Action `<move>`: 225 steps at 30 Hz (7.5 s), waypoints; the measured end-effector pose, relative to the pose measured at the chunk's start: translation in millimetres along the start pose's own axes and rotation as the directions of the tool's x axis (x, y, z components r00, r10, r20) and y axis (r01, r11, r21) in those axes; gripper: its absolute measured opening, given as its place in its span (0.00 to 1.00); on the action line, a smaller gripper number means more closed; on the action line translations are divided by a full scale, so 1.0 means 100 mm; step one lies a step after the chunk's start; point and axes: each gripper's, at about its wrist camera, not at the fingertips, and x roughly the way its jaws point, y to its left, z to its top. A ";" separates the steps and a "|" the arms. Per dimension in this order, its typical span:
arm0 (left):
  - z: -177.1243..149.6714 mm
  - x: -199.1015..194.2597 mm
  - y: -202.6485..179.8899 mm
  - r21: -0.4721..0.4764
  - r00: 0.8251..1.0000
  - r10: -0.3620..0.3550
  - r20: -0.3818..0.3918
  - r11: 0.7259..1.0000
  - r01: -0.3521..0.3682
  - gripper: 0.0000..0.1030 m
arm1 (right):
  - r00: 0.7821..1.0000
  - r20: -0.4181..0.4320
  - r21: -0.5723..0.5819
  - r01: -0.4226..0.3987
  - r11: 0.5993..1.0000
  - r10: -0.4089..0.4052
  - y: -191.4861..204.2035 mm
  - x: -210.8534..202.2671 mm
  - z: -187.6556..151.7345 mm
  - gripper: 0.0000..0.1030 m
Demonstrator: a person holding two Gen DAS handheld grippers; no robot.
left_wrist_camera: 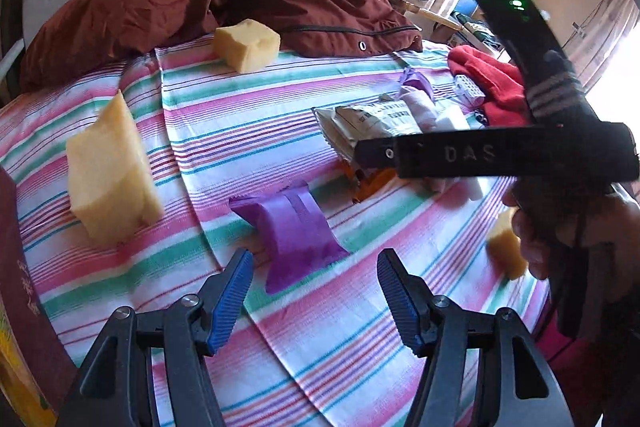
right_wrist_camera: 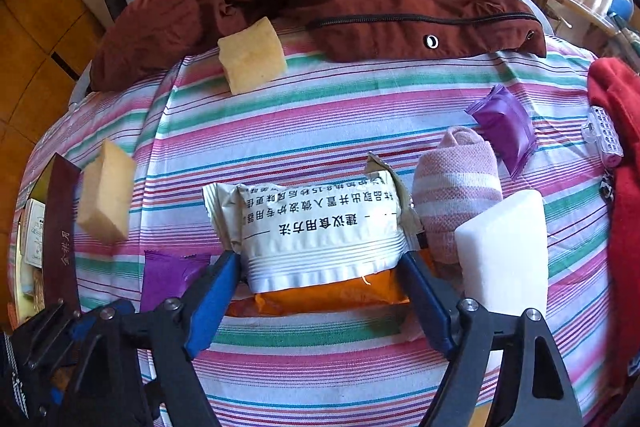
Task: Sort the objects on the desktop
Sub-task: 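Grasp the purple sachet with the left gripper while the right gripper grasps the orange packet, then place the purple sachet and orange packet into the gold tray with both grippers, then withdraw both grippers from the tray, then grasp the white block with the right gripper while the left gripper moves toward a yellow sponge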
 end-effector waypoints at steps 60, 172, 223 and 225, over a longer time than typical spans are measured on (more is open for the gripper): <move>-0.79 -1.74 0.91 -0.204 0.927 0.232 0.296 0.963 -0.176 0.37 | 0.944 0.146 -0.363 -0.229 0.903 0.297 1.27 -0.84 -0.41 0.68; -1.25 -1.83 0.89 -0.162 0.898 0.370 0.240 0.927 -0.339 0.53 | 0.905 0.419 0.211 -0.176 0.961 0.073 -0.44 -1.44 -0.35 0.92; 0.02 -0.82 1.03 -0.227 0.984 0.156 0.088 0.965 -0.133 0.53 | 0.973 0.117 0.157 0.180 0.971 -0.199 -0.90 -0.50 -0.10 0.61; 0.15 -0.75 1.06 -0.245 0.986 0.145 0.080 0.962 -0.122 0.57 | 0.970 0.159 0.126 0.165 0.978 -0.185 -0.81 -0.54 -0.05 0.61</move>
